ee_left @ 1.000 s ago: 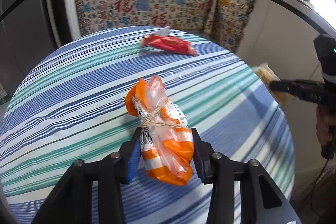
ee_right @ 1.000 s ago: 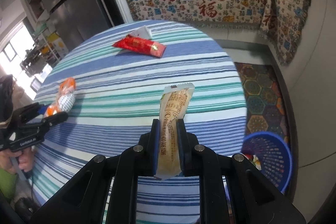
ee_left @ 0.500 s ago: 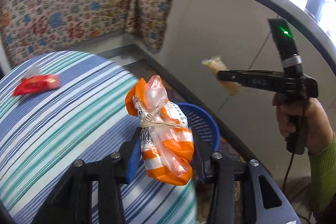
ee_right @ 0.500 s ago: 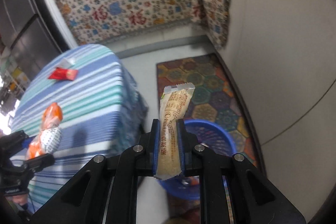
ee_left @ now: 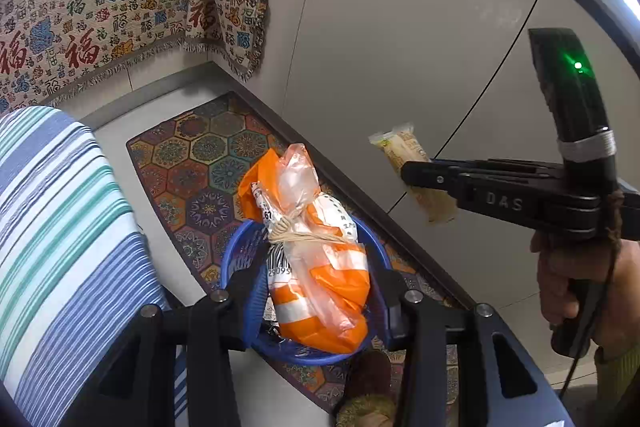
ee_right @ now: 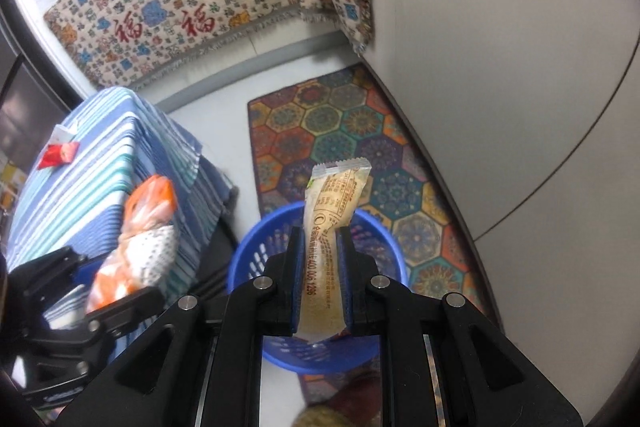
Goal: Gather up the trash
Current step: 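Lift the candy bag and bread bag and carry both over the blue wastebasket, then open both tools to drop the candy bag and bread bag into the basket, then move both tools back over the table toward the red candy bar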
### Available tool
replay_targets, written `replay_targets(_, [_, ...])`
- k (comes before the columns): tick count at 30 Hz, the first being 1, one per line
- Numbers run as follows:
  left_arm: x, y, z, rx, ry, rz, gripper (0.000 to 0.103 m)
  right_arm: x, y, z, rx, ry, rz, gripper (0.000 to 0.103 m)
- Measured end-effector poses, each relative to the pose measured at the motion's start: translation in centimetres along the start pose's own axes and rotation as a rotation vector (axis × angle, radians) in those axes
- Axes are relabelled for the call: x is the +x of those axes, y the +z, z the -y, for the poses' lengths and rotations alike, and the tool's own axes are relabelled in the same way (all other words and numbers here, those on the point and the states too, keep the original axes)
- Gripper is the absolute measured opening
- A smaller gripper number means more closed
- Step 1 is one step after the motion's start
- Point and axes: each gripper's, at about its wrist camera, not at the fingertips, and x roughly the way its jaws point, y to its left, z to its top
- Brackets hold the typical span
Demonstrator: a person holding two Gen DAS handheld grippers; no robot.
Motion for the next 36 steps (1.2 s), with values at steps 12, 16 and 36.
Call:
replay_targets(12, [4.0, 0.9, 0.6, 0.005, 0.012, -0.075, 0.062, 0.8, -0.3, 1.4, 0.046, 0.024, -0.006, 0.023])
replay_targets(16, [4.3, 1.2, 0.2, -0.021, 0.011, -0.069, 0.065, 0.6, -0.4, 1.9, 0.072, 0.043, 0.006, 0.047])
replay_targets(36, [-13.7, -9.7, -11.5, -0.147, 0.280, 0.045, 0.068, -2.8, -2.0, -17.3, -0.297, 0.213, 0.112, 0.068])
